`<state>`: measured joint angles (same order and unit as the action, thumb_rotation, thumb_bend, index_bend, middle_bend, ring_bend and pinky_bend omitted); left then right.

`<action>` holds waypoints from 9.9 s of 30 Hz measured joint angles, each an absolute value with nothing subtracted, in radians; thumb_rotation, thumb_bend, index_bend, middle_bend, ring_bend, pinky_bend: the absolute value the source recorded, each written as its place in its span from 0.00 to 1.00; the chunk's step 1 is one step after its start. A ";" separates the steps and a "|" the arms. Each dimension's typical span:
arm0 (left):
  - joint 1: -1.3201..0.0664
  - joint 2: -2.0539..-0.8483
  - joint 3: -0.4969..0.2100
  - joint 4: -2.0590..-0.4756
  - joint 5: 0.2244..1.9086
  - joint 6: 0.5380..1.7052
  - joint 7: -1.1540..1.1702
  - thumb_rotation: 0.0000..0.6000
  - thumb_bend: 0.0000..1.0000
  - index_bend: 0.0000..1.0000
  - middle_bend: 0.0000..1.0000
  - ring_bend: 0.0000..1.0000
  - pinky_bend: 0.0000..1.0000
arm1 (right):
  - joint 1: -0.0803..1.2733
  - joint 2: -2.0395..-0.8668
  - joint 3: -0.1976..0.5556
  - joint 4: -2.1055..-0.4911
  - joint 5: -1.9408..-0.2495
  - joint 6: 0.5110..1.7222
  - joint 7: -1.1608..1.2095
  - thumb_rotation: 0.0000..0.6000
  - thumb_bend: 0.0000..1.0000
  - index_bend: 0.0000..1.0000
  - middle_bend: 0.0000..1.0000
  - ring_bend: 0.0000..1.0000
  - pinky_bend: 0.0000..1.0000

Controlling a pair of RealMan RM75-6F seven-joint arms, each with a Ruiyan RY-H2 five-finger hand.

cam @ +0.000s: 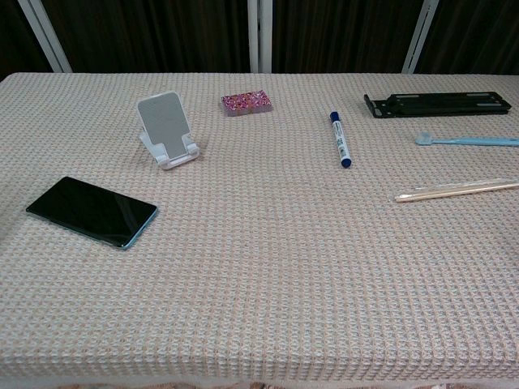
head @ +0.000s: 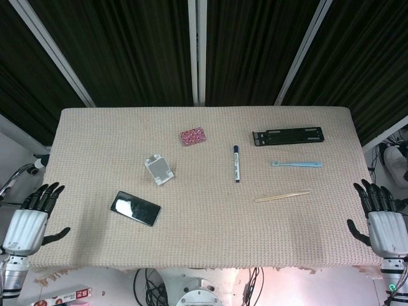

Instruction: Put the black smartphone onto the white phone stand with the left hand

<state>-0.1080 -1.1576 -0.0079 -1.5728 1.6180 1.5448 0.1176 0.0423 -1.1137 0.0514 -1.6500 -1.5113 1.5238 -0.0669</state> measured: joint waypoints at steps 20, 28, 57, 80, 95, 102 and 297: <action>-0.254 -1.087 0.022 -1.651 1.757 1.338 0.233 1.00 0.11 0.08 0.09 0.08 0.22 | 0.035 -1.092 0.072 -1.661 -1.491 1.535 -0.071 1.00 0.24 0.00 0.00 0.00 0.00; -0.410 -1.085 0.007 -1.708 1.776 1.093 0.311 1.00 0.15 0.07 0.09 0.09 0.22 | 0.034 -1.079 0.068 -1.672 -1.499 1.532 -0.069 1.00 0.24 0.00 0.00 0.00 0.00; -0.649 -1.236 0.018 -1.523 1.554 0.730 0.256 1.00 0.23 0.08 0.09 0.09 0.22 | 0.010 -1.025 0.075 -1.707 -1.510 1.574 -0.084 1.00 0.24 0.00 0.00 0.00 0.00; -0.713 -1.257 0.018 -1.542 1.411 0.679 0.325 1.00 0.24 0.21 0.09 0.09 0.22 | 0.015 -1.039 0.069 -1.680 -1.509 1.554 -0.097 1.00 0.25 0.00 0.00 0.00 0.00; -0.719 -1.260 0.042 -1.534 1.407 0.700 0.327 1.00 0.24 0.28 0.09 0.09 0.22 | 0.018 -1.043 0.066 -1.688 -1.494 1.533 -0.113 1.00 0.28 0.00 0.00 0.00 0.00; -0.714 -1.271 0.048 -1.522 1.422 0.730 0.316 1.00 0.25 0.41 0.18 0.09 0.22 | 0.020 -1.044 0.066 -1.689 -1.488 1.526 -0.117 1.00 0.28 0.00 0.00 0.00 0.00; -1.451 -1.279 0.290 -1.733 0.730 0.891 1.463 1.00 0.22 0.02 0.05 0.09 0.21 | -0.010 -1.083 0.080 -1.538 -1.414 1.493 0.044 1.00 0.30 0.00 0.00 0.00 0.00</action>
<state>-1.4513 -1.2792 0.2902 -1.7335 0.7301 0.8915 1.4630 -0.0102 -1.0831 0.0804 -1.5385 -1.4143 1.4934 0.0444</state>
